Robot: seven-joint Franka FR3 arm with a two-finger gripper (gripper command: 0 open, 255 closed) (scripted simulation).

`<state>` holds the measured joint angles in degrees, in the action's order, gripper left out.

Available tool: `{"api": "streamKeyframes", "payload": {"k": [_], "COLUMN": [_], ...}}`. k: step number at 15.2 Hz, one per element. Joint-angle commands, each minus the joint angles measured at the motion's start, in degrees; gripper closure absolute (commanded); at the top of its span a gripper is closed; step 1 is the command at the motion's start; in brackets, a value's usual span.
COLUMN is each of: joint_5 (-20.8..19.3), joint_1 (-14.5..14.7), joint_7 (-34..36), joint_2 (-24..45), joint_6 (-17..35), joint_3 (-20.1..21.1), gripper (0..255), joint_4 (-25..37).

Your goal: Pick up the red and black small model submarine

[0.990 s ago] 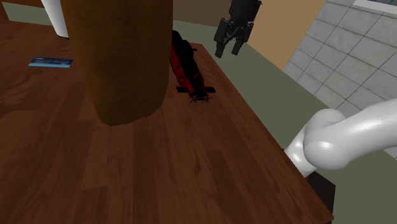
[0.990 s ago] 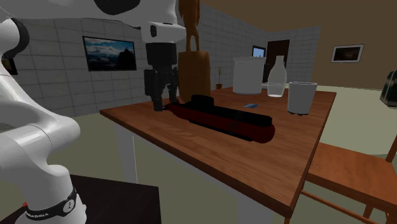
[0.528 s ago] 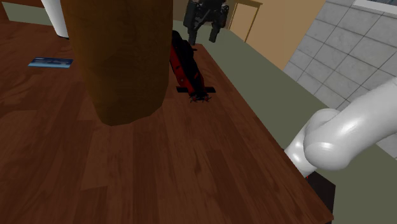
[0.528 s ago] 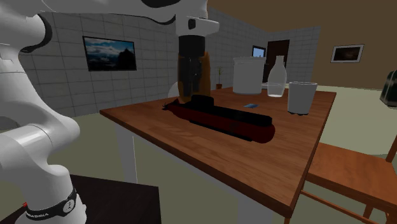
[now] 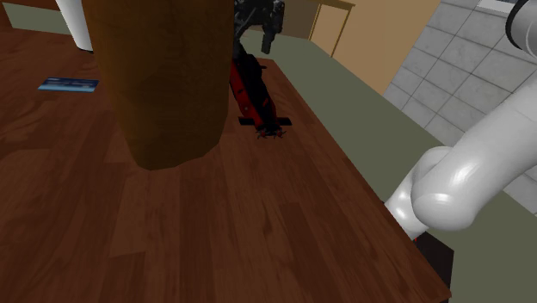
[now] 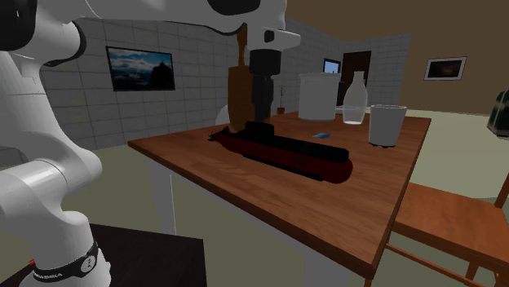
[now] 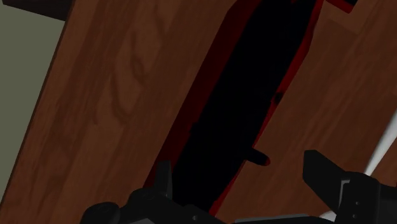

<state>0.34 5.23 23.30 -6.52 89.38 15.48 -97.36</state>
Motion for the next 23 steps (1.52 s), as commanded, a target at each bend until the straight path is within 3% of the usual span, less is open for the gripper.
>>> {"api": "streamKeyframes", "payload": {"k": [1,5,6,15,23], "joint_5": [0.04,0.14,0.14,0.14,-0.25], "joint_1": [-0.03,-0.03,-0.02,-0.03,-0.03], "joint_7": [-0.11,-0.15,-0.13,-0.15,0.04], "joint_2": [-0.24,-0.62,-0.61,-0.62,0.88], "joint_6": [1.63,3.67,3.58,3.67,-2.77], "joint_3": [-0.06,-0.07,-0.06,-0.07,0.04], "gripper": [0,0,255,255,255], "joint_4": [-1.85,-4.26,-4.16,-4.26,3.63]}}
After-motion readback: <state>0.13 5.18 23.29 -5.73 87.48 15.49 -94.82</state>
